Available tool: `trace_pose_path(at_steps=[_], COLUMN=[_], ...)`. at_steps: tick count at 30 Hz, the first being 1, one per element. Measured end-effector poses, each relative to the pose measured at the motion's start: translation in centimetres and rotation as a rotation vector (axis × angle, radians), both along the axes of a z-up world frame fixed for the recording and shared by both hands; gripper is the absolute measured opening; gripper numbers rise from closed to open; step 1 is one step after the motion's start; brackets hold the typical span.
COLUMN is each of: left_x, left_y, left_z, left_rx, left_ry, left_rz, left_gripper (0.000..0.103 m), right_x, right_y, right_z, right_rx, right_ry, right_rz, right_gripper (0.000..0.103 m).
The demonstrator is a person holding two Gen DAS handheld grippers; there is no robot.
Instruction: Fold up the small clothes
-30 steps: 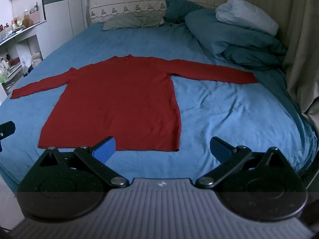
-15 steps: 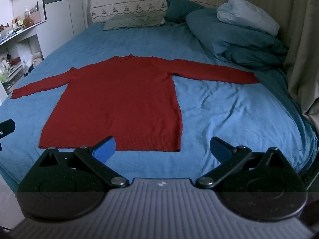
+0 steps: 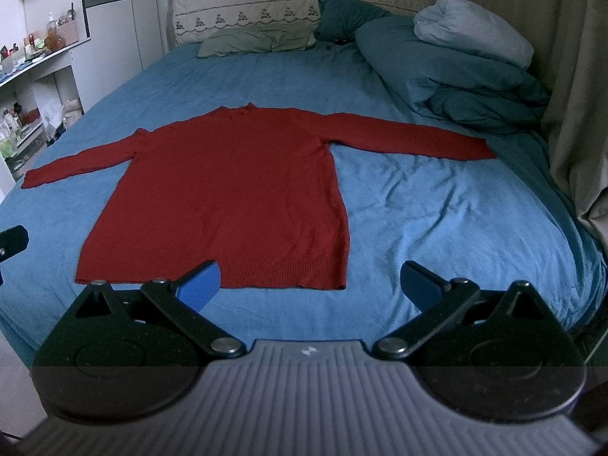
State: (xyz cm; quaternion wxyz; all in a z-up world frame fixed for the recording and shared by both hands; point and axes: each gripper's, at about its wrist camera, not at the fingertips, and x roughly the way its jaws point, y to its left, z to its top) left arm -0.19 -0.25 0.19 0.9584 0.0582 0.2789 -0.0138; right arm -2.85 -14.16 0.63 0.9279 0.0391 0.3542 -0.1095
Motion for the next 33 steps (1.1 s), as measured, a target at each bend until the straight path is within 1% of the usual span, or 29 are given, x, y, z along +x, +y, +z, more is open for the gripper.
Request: trace_pose_path(at_steps=[20, 30, 31, 33], left_x=[0.04, -0.10, -0.10, -0.10], left_y=[0.04, 0.02, 0.03, 0.05], left_z=[0.05, 0.13, 0.14, 0.16], left_rx=[0.001, 0.001, 0.001, 0.002], left_ry=[-0.001, -0.003, -0.003, -0.002], left_rz=[0.002, 0.006, 0.008, 0.010], left_gripper=[0.103, 0.103, 0.103, 0.103], right_x=[0.10, -0.21, 0.08, 0.04], right_y=[0.12, -0.55, 0.27, 0.33], right_z=[-0.13, 0.00, -0.18, -0.13], right_rx=[-0.001, -0.002, -0.003, -0.002], right_ry=[0.000, 0.001, 0.001, 0.001], right_rz=[0.000, 0.002, 0.003, 0.002], right_gripper=[0.103, 0.103, 0.103, 0.103])
